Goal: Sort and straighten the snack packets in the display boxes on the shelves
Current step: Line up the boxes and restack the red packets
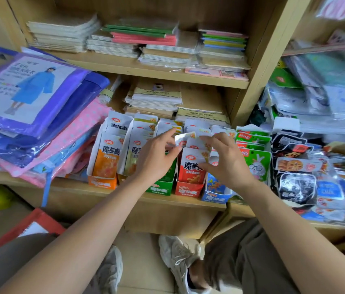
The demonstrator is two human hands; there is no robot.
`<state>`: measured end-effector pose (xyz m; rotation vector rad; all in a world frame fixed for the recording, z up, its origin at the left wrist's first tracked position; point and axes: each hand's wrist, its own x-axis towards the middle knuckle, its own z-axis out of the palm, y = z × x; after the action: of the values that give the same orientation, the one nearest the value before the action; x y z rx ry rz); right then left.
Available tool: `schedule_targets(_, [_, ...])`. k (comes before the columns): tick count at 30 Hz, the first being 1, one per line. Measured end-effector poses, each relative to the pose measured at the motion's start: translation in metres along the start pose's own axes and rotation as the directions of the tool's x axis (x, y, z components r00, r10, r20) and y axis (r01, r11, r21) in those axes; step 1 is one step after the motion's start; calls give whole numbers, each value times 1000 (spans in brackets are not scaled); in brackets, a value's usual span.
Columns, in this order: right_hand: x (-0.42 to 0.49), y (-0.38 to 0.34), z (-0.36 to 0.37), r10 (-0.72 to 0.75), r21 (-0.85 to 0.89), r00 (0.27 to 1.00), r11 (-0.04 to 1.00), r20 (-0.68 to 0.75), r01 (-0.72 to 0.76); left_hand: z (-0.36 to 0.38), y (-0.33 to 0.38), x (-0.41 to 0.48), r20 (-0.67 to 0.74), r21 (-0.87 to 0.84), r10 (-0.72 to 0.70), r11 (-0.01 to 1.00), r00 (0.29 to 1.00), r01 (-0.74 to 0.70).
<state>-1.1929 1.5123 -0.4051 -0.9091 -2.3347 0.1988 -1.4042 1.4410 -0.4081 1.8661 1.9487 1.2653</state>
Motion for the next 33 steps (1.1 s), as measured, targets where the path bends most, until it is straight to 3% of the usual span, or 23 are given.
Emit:
schedule_targets(2, [-1, 0, -4, 97, 20, 995, 995, -29, -97, 3, 4, 11, -56, -94, -70, 994, 996, 64])
schedule_targets(5, [0, -1, -6, 169, 106, 986, 980, 12, -169, 5, 5, 23, -15, -244, -143, 960, 990, 135])
schedule_targets(9, [-2, 0, -8, 181, 208, 984, 962, 1, -177, 8, 18, 33, 79, -343, -93, 932, 993, 115])
schedule_targets(12, [-2, -1, -11, 213, 239, 977, 948, 11, -209, 5, 20, 38, 272, -319, -103, 928, 957, 191])
schedule_targets(16, [0, -1, -10, 274, 273, 961, 927, -30, -256, -6, 14, 34, 482, -58, -84, 990, 872, 127])
schedule_targets(19, [5, 6, -12, 305, 251, 951, 926, -59, -282, -5, 10, 27, 400, 37, -18, 999, 916, 4])
schedule_targets(23, [20, 16, -12, 294, 223, 954, 927, 64, -301, -4, 7, 21, 315, 112, 28, 992, 949, -66])
schedule_targets(26, [28, 19, -5, 283, 236, 951, 923, 124, -305, -7, 9, 18, 324, 17, 56, 998, 944, -65])
schedule_targets(30, [37, 22, -3, 313, 367, 945, 871, 100, -327, -13, 7, 13, 375, -121, 45, 993, 926, 1])
schedule_targets(33, [46, 24, -4, 289, 332, 955, 897, 61, -293, -20, 12, 5, 431, -193, 57, 981, 901, 30])
